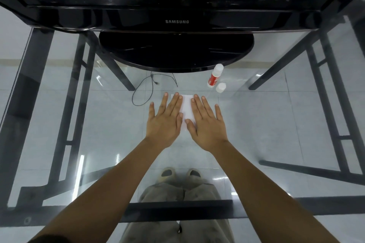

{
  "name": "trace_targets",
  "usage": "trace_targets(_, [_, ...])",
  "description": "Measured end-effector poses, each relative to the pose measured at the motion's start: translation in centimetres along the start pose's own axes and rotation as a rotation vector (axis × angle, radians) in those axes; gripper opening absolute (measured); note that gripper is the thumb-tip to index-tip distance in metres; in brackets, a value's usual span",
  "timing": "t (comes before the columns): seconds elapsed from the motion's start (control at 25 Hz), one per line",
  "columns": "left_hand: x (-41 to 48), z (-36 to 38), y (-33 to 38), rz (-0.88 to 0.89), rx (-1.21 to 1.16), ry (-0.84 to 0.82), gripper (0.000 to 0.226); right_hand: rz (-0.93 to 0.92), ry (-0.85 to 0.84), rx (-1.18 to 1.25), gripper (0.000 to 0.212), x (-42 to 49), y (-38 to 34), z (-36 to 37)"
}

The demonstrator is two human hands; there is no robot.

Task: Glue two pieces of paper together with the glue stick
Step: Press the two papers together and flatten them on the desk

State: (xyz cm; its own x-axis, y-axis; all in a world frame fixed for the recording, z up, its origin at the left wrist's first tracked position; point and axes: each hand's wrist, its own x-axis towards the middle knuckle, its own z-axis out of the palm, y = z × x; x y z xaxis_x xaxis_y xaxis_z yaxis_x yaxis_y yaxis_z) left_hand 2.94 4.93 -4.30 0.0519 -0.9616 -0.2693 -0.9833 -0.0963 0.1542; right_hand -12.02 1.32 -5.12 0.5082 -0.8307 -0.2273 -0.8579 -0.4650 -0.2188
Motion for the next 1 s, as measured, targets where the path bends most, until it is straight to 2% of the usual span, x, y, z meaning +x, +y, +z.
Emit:
trace_targets(0.2, [-0.2,0.1,-0.6,-0.141,-0.03,0.027,0.053,-0.001,-0.016,-0.012,0.072,0.2,0.0,0.0])
trace_targets(0.4, [-0.4,0.0,-0.7,0.001,0.016,-0.011,0.055,0.0,-0.01,-0.009,0.072,0.1,0.0,-0.1])
trace_targets(0.56, [-0.8,0.4,-1.6,-0.039,-0.001,0.006,0.055,0.002,-0.014,-0.012,0.076,0.0,-0.2,-0.4])
trace_targets(0.8, [-0.9,0.6,-1.4,-0.046,-0.015,0.031,0.054,0.001,-0.002,0.009,0.061,-0.5,-2.1,-0.5])
trace_targets(1.0, [-1.0,0.6,-1.5,-0.042,-0.015,0.037,0.052,-0.004,-0.014,-0.065,0.067,-0.2,-2.2,0.2])
